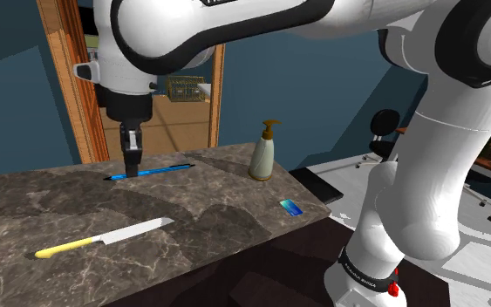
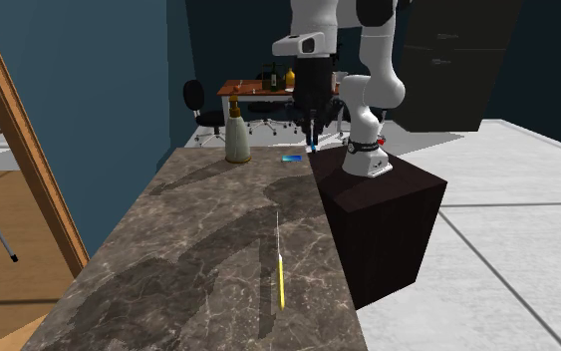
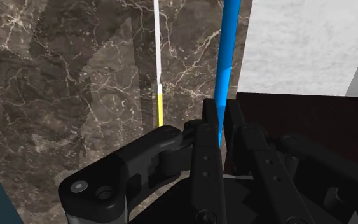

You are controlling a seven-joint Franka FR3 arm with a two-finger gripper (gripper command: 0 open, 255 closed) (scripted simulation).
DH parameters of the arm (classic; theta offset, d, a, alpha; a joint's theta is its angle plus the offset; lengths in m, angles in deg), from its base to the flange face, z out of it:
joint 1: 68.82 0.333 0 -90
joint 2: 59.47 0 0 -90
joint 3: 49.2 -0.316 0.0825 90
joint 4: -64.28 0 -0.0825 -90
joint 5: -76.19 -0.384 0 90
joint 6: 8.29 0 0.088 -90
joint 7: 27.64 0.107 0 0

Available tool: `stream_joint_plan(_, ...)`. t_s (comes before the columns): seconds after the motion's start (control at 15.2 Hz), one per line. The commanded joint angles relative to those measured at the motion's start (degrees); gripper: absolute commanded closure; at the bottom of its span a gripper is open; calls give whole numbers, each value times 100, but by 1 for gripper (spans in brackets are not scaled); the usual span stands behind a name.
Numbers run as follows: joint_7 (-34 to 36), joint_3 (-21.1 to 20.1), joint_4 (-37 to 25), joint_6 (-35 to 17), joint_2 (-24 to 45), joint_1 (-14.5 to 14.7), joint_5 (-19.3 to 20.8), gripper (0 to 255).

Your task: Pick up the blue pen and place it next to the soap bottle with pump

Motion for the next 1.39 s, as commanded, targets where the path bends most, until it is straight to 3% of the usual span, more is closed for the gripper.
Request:
stream_joint_plan(0.0,1,3,-112,149,-35,-4,-4,255)
stream_joint_plan(0.79,51,8,-938,1009,-71,-10,6,255)
stream_joint_plan(1.32,-1065,563,-293,1010,-637,-538,-141,255)
